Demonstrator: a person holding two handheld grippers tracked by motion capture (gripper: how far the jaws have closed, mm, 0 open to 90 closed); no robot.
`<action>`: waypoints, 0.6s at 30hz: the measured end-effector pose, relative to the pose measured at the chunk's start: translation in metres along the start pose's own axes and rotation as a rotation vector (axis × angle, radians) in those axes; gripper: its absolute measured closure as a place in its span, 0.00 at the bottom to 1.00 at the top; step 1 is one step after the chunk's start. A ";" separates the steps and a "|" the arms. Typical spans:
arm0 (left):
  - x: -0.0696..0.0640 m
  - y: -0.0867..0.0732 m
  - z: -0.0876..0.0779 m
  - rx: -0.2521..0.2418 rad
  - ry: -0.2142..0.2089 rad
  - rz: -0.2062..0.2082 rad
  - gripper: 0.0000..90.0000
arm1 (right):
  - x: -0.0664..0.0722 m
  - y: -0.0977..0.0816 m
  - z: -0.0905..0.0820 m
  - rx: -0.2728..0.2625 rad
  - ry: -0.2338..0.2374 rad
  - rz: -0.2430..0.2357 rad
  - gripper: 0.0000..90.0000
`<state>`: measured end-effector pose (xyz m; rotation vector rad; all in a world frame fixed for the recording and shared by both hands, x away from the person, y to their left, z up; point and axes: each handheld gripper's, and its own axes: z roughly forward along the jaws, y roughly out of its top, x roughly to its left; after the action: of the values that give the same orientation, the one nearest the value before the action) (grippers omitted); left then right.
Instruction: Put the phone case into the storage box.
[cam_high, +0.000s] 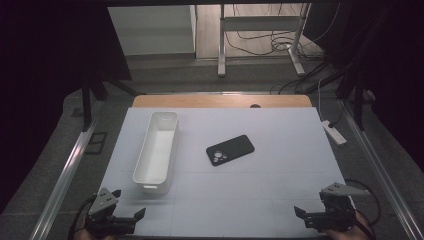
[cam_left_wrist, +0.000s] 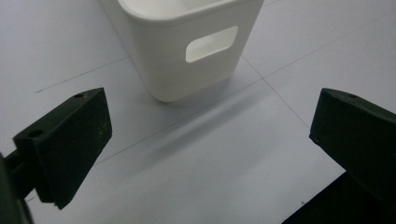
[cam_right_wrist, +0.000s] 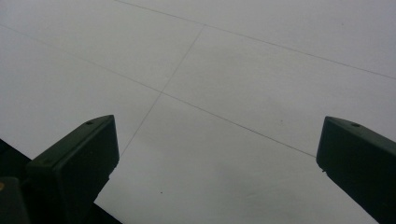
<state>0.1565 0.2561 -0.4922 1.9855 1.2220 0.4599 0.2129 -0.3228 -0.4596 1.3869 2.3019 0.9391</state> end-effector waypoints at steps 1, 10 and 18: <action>0.000 0.000 0.000 -0.001 0.001 -0.001 0.00 | 0.000 0.000 0.000 0.001 0.002 -0.002 0.00; -0.001 0.000 0.000 0.007 -0.012 0.016 0.00 | 0.002 0.001 0.001 0.009 0.004 -0.022 0.00; -0.001 0.000 0.000 0.009 -0.015 0.020 0.00 | 0.004 0.002 0.003 0.024 0.004 -0.042 0.00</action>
<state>0.1562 0.2549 -0.4924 2.0068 1.1979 0.4488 0.2136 -0.3178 -0.4602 1.3425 2.3435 0.9051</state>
